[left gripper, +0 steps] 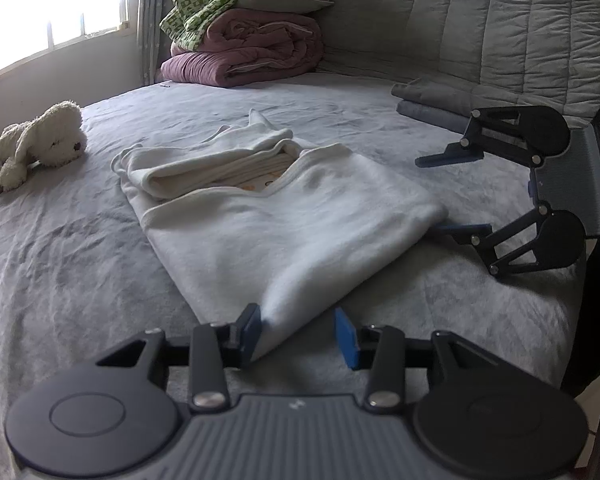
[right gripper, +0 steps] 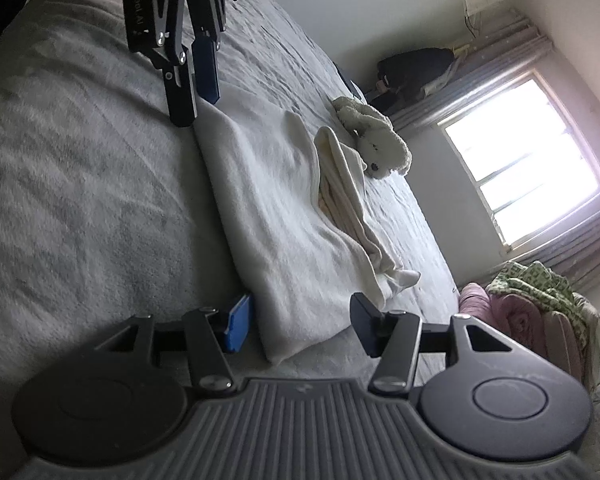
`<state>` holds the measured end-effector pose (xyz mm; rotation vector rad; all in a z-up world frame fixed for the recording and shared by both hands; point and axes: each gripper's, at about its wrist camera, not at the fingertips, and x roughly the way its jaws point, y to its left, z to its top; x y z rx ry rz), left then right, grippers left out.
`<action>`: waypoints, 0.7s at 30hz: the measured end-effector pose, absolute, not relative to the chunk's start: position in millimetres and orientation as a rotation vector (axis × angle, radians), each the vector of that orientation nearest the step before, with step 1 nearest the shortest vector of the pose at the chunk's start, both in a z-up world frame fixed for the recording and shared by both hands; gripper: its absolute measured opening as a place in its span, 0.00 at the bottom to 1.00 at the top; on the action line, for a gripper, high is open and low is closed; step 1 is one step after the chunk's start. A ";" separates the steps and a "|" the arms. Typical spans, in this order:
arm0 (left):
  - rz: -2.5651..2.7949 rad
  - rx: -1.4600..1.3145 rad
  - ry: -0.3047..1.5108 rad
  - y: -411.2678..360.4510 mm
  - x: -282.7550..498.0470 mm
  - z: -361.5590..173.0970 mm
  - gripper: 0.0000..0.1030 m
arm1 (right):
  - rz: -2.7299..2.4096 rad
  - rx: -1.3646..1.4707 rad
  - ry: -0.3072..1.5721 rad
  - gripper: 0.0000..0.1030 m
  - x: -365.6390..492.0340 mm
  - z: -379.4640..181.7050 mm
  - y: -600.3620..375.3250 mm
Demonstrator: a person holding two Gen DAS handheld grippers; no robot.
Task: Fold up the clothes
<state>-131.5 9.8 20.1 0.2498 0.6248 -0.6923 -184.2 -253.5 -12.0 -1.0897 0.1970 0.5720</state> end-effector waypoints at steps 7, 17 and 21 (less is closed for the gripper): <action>-0.692 0.246 0.626 9.7 -131.0 19.8 0.41 | 0.571 -1.115 0.177 0.54 -187.6 -13.0 -252.5; -0.690 0.257 0.624 9.0 -131.0 21.3 0.41 | 0.628 -1.058 0.260 0.18 -181.2 -10.1 -250.4; -0.687 0.259 0.623 8.5 -132.2 22.6 0.42 | 0.642 -0.987 0.302 0.15 -177.5 -0.5 -251.6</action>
